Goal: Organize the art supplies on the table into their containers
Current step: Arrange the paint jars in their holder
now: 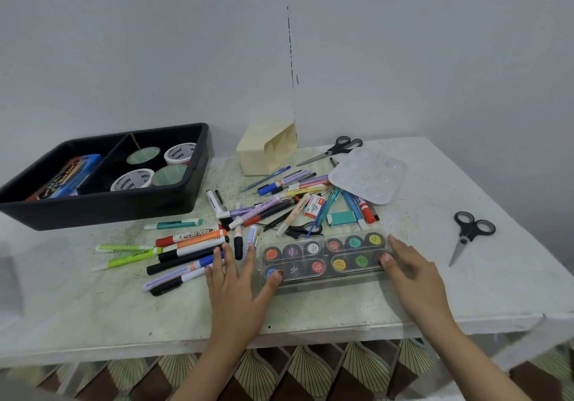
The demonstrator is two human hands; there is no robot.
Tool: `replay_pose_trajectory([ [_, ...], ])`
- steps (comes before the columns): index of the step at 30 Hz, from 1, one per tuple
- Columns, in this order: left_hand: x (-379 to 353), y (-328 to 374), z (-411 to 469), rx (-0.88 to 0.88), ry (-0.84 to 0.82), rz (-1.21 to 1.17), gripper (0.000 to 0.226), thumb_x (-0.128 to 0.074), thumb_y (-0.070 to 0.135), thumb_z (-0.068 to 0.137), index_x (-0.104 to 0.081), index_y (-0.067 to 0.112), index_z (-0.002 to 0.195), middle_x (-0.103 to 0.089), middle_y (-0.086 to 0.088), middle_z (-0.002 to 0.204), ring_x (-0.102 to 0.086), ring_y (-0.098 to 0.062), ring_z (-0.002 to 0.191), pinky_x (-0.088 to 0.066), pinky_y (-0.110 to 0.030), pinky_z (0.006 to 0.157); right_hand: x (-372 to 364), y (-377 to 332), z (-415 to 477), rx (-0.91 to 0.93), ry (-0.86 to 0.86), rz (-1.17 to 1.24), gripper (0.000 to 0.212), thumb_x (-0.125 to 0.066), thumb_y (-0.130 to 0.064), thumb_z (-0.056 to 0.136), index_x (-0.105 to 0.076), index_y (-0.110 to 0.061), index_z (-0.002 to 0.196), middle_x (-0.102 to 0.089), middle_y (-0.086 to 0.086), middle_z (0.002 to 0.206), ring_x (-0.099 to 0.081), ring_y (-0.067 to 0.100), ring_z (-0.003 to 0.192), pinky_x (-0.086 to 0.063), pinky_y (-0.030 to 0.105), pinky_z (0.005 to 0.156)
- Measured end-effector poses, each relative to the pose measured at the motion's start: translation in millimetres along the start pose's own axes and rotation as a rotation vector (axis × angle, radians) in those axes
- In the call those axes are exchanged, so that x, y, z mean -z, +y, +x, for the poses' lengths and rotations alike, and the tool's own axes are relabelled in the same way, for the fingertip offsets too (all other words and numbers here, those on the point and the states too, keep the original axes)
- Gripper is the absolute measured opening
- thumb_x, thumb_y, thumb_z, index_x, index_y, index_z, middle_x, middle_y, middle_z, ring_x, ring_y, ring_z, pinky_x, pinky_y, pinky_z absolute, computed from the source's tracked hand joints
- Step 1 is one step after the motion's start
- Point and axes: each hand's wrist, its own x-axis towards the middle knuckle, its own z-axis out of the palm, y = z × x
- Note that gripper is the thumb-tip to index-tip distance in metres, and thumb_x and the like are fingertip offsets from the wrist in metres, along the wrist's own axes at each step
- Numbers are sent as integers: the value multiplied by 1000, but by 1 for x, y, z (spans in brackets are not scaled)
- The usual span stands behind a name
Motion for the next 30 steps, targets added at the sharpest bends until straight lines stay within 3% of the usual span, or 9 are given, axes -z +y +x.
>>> replay_pose_trajectory([
  [5,-2,1,1,-16,-13,-10,108,17,92,52,3,40,146,26,2,151,43,-5,127,38,-20,93,-1,-1,-2,13,-12,4,43,-60,-33,91,-54,-21,132,-50,1,139,-33,15,137,-1,38,118],
  [10,-2,2,1,7,-22,-23,108,22,91,48,12,40,142,30,2,148,43,-8,128,38,-23,94,-1,-1,-1,28,-14,8,79,-43,-68,69,-52,-23,133,-54,-1,136,-36,17,136,3,27,112],
  [12,-3,3,1,13,-23,-20,104,20,91,50,16,40,141,30,3,147,42,-9,129,33,-29,100,-2,1,0,30,-18,1,88,-36,-74,63,-51,-24,134,-57,0,132,-38,19,135,4,28,112],
  [16,-7,6,2,-2,-3,1,78,8,73,67,19,41,138,21,0,155,39,-6,129,30,-30,103,-1,-1,-1,26,-23,-5,79,-40,-68,70,-49,-23,135,-58,3,132,-38,22,134,4,29,114],
  [19,-8,6,2,-7,18,2,76,8,72,69,15,45,140,19,2,156,40,-4,129,34,-26,99,-1,-4,-2,30,-22,-4,49,-54,-42,92,-48,-22,136,-51,3,138,-29,18,140,5,28,114],
  [21,-9,5,2,-32,13,-22,82,9,81,66,14,46,140,19,6,156,40,-2,129,35,-24,99,-1,-3,-2,32,-45,2,44,-52,-31,94,-46,-24,137,-50,3,139,-27,16,140,5,28,115],
  [24,-9,5,0,-49,-35,-101,100,6,95,54,15,45,140,24,16,151,37,-4,132,29,-28,104,-1,-4,-4,18,-62,30,45,-50,-33,94,-45,-27,138,-51,1,137,-29,17,139,2,29,116],
  [27,-5,9,-5,-17,-93,-71,115,-6,103,37,22,47,134,33,19,138,31,-11,131,15,-34,107,-3,1,-3,-28,-72,40,61,-47,-56,82,-43,-35,139,-56,-4,133,-30,26,139,-6,37,117],
  [30,-6,10,-5,5,-105,-142,117,-16,102,39,14,44,136,13,17,151,11,-18,143,1,-41,114,-2,1,-3,-70,-97,104,71,-52,-66,69,-44,-42,135,-58,-14,128,-32,30,137,-21,50,115],
])
